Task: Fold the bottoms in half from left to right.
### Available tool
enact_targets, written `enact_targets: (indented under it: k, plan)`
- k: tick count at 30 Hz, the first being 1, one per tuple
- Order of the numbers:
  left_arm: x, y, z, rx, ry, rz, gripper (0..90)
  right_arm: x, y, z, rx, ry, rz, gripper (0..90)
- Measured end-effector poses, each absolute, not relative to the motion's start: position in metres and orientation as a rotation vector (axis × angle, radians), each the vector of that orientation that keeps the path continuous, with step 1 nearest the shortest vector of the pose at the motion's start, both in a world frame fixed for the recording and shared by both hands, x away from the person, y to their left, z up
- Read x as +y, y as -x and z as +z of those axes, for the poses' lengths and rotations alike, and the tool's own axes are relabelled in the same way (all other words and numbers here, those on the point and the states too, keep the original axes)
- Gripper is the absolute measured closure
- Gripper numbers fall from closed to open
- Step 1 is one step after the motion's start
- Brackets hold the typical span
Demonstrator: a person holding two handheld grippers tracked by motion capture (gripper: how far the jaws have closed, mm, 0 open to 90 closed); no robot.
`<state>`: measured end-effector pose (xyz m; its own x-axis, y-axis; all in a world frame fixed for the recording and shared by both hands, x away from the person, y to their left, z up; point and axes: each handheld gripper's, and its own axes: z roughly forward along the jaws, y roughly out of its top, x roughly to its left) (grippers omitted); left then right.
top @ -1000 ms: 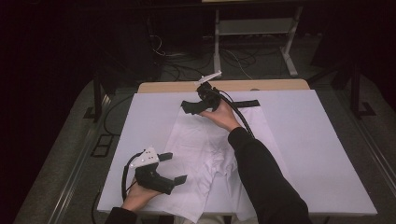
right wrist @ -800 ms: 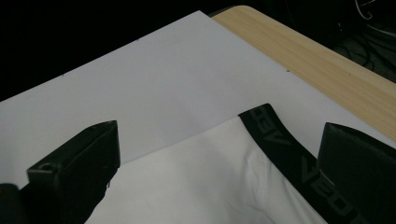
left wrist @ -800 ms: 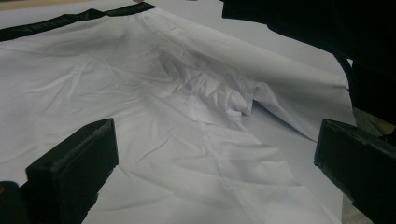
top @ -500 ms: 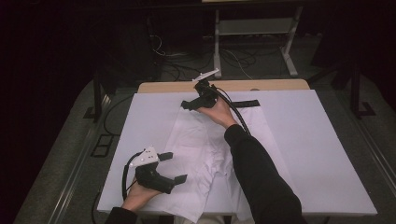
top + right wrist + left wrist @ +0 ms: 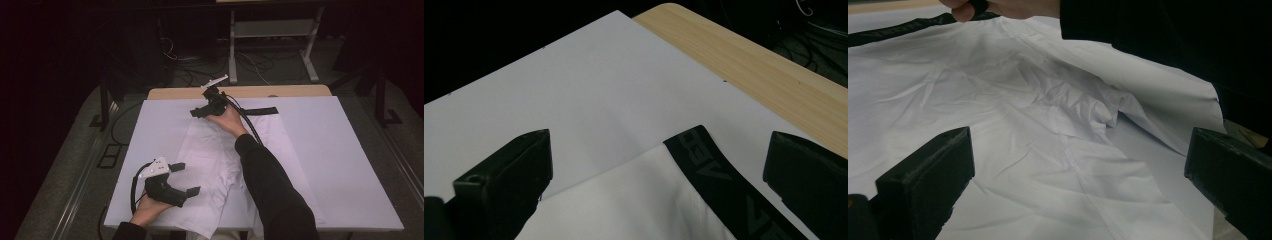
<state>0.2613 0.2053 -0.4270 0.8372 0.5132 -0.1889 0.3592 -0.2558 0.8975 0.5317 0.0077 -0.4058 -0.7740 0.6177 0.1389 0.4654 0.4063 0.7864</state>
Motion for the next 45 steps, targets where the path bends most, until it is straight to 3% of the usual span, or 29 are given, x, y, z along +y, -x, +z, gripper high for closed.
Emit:
enact_targets:
  k: [16,22,30,38,45]
  plan:
    - [0.206,-0.262,-0.427,0.658,-1.862,0.164,0.0,0.033,-0.545,-0.429,2.46,-1.019,1.342,1.3]
    - [0.207,-0.262,-0.427,0.657,-1.859,0.162,0.0,0.038,-0.549,-0.436,2.454,-1.04,1.304,5.8]
    - [0.207,-0.262,-0.427,0.657,-1.86,0.163,0.0,0.035,-0.555,-0.449,2.441,-1.138,1.27,17.6]
    - [0.207,-0.262,-0.427,0.658,-1.862,0.163,0.0,0.037,-0.557,-0.453,2.432,-1.161,1.263,42.8]
    - [0.207,-0.262,-0.427,0.662,-1.861,0.165,0.0,0.047,-0.558,-0.454,2.429,-1.141,1.166,53.3]
